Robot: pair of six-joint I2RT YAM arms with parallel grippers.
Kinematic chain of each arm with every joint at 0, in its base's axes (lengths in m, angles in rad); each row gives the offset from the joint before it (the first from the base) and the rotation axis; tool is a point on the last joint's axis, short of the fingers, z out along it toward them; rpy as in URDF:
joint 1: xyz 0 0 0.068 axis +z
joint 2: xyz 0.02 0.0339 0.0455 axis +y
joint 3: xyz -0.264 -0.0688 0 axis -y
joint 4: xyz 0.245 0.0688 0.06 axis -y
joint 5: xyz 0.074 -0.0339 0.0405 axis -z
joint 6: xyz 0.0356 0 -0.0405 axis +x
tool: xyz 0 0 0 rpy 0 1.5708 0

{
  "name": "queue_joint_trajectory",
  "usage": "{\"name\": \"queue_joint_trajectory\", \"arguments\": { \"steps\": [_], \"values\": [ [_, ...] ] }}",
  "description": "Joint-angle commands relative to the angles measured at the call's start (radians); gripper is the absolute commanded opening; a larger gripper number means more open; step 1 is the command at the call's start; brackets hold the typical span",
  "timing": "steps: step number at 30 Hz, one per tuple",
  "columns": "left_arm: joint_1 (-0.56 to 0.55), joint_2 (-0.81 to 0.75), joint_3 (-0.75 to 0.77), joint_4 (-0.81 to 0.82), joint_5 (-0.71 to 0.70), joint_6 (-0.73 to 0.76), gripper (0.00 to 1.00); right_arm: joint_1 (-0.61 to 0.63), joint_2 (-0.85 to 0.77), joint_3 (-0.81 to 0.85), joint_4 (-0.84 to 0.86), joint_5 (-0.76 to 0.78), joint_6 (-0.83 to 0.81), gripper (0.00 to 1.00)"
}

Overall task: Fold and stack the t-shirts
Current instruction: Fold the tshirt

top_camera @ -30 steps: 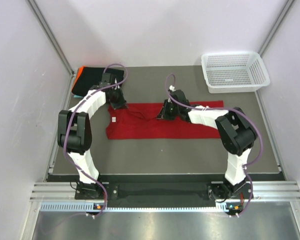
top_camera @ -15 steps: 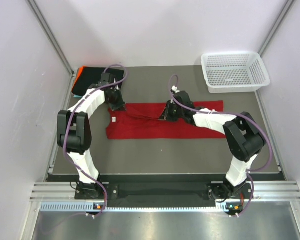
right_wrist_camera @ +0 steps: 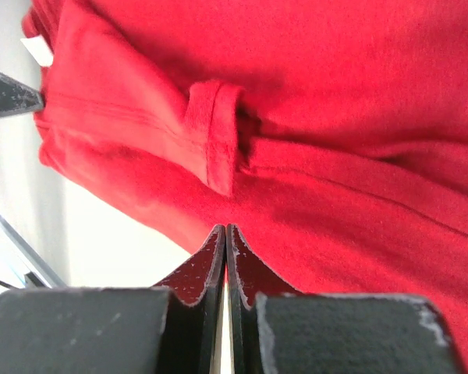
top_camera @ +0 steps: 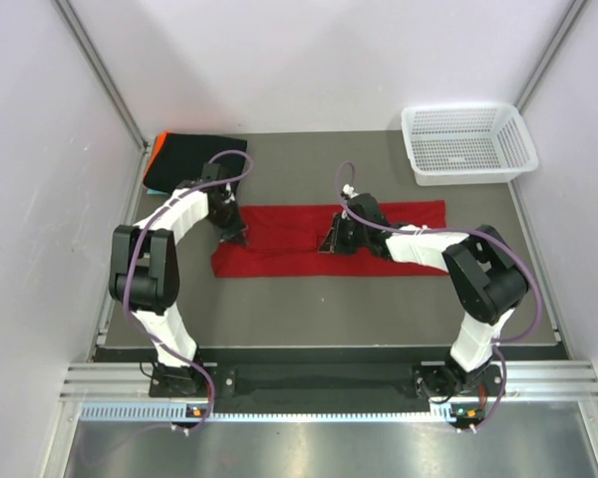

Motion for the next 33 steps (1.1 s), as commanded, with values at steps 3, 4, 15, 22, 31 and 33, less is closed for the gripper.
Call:
{"name": "queue_joint_trajectory", "arguments": {
  "steps": [3,4,15,22,31,33],
  "values": [
    [0.003,-0.061,-0.074,0.007,-0.036,-0.013,0.0,0.013,-0.024,0.0,0.031,-0.019,-0.029,0.0],
    [0.003,-0.064,-0.082,0.011,-0.025,-0.011,0.0,0.012,-0.026,0.005,0.026,-0.024,-0.033,0.0],
    [0.003,-0.047,0.162,-0.099,-0.11,0.039,0.29,0.013,-0.046,0.172,-0.138,-0.002,-0.097,0.14],
    [-0.003,-0.006,0.124,0.077,0.056,0.019,0.29,0.013,0.074,0.272,-0.109,-0.074,-0.069,0.13],
    [-0.004,0.141,0.059,0.057,-0.283,-0.089,0.26,-0.016,0.21,0.275,-0.08,-0.016,-0.08,0.13],
    [-0.003,0.155,0.039,0.057,-0.329,-0.112,0.25,-0.025,0.221,0.275,-0.089,-0.001,-0.092,0.13]
  ]
}}
